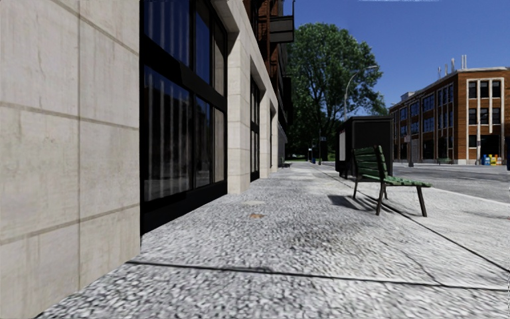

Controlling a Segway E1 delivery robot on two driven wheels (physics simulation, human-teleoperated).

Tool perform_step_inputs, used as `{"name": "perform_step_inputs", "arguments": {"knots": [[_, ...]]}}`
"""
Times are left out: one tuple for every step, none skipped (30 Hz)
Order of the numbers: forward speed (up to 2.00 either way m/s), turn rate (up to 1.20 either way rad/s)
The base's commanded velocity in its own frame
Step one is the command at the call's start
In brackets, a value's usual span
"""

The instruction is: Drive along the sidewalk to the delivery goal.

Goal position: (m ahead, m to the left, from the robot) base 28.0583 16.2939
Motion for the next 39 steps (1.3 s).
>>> {"name": "perform_step_inputs", "arguments": {"knots": [[2.0,-0.31],[2.0,-0.31],[2.0,-0.31],[2.0,-0.31],[2.0,-0.31],[2.0,-0.31],[2.0,-0.31],[2.0,-0.31],[2.0,-0.31],[2.0,-0.31],[2.0,-0.31],[2.0,-0.31],[2.0,-0.31],[2.0,-0.31],[2.0,-0.31],[2.0,-0.31],[2.0,-0.31],[2.0,-0.31],[2.0,-0.31],[2.0,-0.31],[2.0,-0.31],[2.0,-0.31],[2.0,-0.31],[2.0,-0.31],[2.0,-0.31],[2.0,-0.31],[2.0,-0.31],[2.0,-0.31],[2.0,-0.31],[2.0,-0.31],[2.0,-0.26],[2.0,-0.02],[2.0,0.0],[2.0,0.0],[2.0,0.0],[2.0,0.0],[2.0,0.0],[2.0,0.0],[2.0,0.0]]}}
